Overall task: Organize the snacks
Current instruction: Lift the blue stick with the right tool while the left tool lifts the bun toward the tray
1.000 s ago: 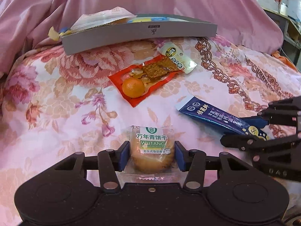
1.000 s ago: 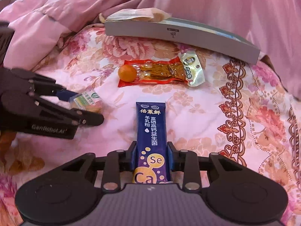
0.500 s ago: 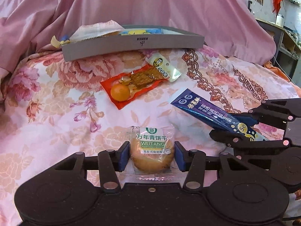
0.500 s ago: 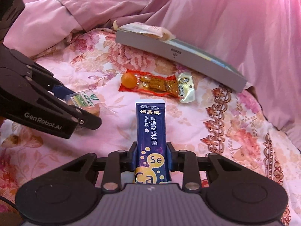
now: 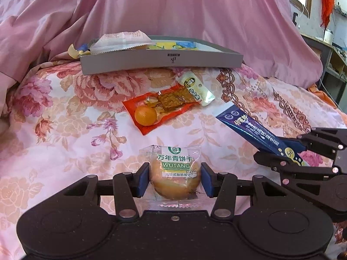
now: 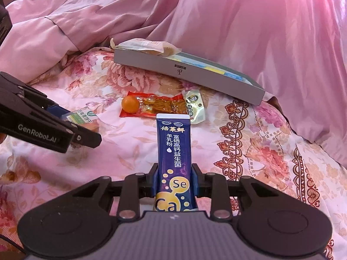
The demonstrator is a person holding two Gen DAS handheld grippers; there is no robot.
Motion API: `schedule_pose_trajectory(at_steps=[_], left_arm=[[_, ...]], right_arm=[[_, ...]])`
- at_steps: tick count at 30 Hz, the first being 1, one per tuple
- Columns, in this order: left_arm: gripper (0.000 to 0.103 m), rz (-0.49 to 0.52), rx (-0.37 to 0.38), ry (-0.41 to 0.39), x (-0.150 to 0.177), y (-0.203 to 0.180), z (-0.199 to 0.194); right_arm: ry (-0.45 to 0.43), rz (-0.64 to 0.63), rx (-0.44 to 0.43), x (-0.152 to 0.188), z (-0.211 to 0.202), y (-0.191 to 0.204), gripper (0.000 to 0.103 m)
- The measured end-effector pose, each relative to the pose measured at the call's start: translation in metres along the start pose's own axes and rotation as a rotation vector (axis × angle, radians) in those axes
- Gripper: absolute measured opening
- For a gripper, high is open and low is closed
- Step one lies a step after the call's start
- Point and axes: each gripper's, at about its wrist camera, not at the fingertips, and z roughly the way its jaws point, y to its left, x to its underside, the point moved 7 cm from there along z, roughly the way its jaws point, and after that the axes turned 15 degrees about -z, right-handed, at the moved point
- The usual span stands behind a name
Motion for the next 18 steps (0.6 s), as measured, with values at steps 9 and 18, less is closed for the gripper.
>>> schedule_pose_trajectory(at_steps=[9, 18], left_arm=[[0.051, -0.042, 0.005, -0.079, -0.025, -0.001, -0.004], [0.051, -0.096, -0.001, -0.196, -0.115, -0.004, -0.009]], right_arm=[[-0.04, -0.03, 0.033, -0.008, -0.004, -0.007, 0.033], [-0.125, -0.045, 0.036, -0.06, 0.015, -0.06, 0.033]])
